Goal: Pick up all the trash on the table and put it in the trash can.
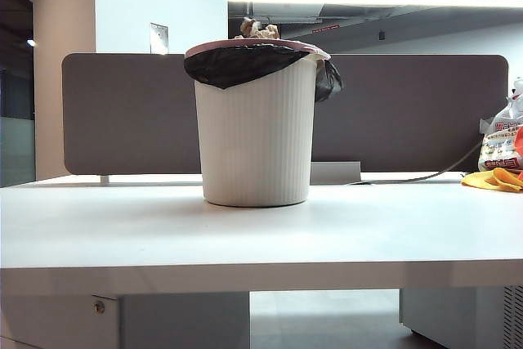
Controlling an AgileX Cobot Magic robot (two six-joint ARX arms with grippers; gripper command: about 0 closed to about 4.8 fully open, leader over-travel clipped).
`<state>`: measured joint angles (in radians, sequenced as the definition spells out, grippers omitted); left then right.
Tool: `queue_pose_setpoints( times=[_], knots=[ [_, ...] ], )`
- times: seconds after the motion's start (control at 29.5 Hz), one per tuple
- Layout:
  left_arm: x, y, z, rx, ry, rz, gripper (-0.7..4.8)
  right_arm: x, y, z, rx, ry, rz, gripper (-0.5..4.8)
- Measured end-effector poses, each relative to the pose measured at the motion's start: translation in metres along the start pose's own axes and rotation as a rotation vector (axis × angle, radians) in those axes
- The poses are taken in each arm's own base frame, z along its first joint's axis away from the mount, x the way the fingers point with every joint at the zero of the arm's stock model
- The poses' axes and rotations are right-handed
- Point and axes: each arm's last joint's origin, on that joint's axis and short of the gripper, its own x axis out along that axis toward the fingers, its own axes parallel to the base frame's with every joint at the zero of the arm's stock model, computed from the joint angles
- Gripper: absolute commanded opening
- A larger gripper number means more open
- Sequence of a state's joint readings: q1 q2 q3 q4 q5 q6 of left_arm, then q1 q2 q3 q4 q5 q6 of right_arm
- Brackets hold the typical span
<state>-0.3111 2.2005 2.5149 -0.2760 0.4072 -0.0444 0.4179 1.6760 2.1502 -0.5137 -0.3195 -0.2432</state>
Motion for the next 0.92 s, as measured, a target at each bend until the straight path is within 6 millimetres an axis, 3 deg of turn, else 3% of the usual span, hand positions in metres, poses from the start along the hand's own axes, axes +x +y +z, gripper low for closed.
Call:
queue_pose_setpoints(
  times=[0.03,0.07,0.1,0.17,0.2,0.34,0.51,0.64,0.78,0.92],
  knots=[
    [-0.005,-0.002,0.008,-0.01,-0.002,0.0,4.79,-0.002,0.001,0.0,0.005,0.016,-0.011,1.08],
    [-0.01,-0.004,0.014,-0.025,0.002,0.001,3.73,-0.005,0.001,0.0,0.008,0.032,-0.021,0.58],
    [-0.016,-0.007,0.021,-0.039,0.008,0.002,2.09,-0.009,0.002,0.0,0.013,0.052,-0.031,0.15],
    [-0.032,-0.014,0.039,-0.061,0.014,0.005,-0.19,-0.018,0.004,0.002,0.018,0.089,-0.052,-0.06],
    [-0.042,-0.019,0.049,-0.067,0.013,0.005,0.01,-0.023,0.004,0.003,0.01,0.103,-0.063,-0.06],
    [-0.074,-0.034,0.077,-0.068,0.014,0.005,-0.06,-0.043,0.009,0.007,0.0,0.142,-0.082,-0.06],
    [-0.109,-0.05,0.088,-0.122,0.141,0.014,-0.06,-0.078,0.019,0.014,-0.013,0.125,-0.086,-0.06],
    [-0.156,-0.072,0.101,-0.104,0.261,-0.04,-0.06,-0.121,0.034,0.013,0.008,0.107,-0.09,-0.06],
    [-0.215,-0.101,0.128,-0.03,0.243,-0.002,-0.06,-0.15,0.048,-0.001,0.043,0.116,-0.087,-0.06],
    [-0.27,-0.121,0.142,0.002,0.24,0.097,-0.06,-0.181,0.066,-0.03,0.106,0.152,-0.082,-0.06]
  ],
)
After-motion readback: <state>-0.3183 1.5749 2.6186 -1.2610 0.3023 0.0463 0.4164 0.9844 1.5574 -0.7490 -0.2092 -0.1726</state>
